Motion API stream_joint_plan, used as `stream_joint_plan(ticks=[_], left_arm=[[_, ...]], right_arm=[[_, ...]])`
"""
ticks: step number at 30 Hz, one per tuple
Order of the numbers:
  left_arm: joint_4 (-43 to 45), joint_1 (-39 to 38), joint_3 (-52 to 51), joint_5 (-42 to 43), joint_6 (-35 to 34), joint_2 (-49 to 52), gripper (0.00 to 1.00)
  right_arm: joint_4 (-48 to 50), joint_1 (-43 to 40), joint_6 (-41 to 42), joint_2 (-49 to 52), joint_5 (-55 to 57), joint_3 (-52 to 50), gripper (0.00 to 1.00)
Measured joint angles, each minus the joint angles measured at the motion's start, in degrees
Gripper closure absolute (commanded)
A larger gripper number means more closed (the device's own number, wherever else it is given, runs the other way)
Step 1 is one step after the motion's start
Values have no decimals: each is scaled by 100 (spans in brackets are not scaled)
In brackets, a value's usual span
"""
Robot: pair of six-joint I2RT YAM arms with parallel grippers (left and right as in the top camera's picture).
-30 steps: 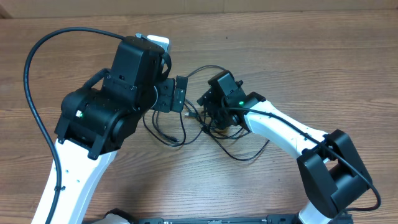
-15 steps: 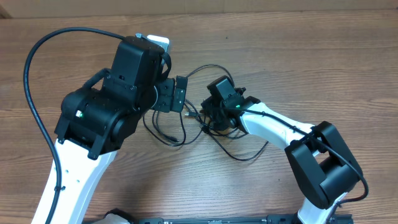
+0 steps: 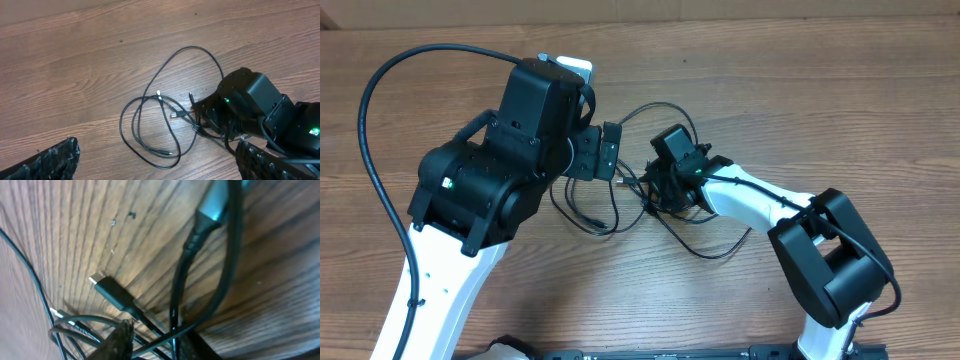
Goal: Untangle cables
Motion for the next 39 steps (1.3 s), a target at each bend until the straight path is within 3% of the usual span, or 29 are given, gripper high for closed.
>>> stream_joint_plan(ticks=[9,21,27,39], left_arm=[[0,0,0,0,0,0,0],[0,0,0,0,0,0,1],[2,0,0,0,0,0,1],[0,0,0,0,0,0,1]], right_arm=[[-42,4,7,37,-7,0,96],[-70,4,-365,61,2,0,96],[-540,0,-817,-160,258,-22,96],[-487,0,-2317,-1762,763,-35,96]])
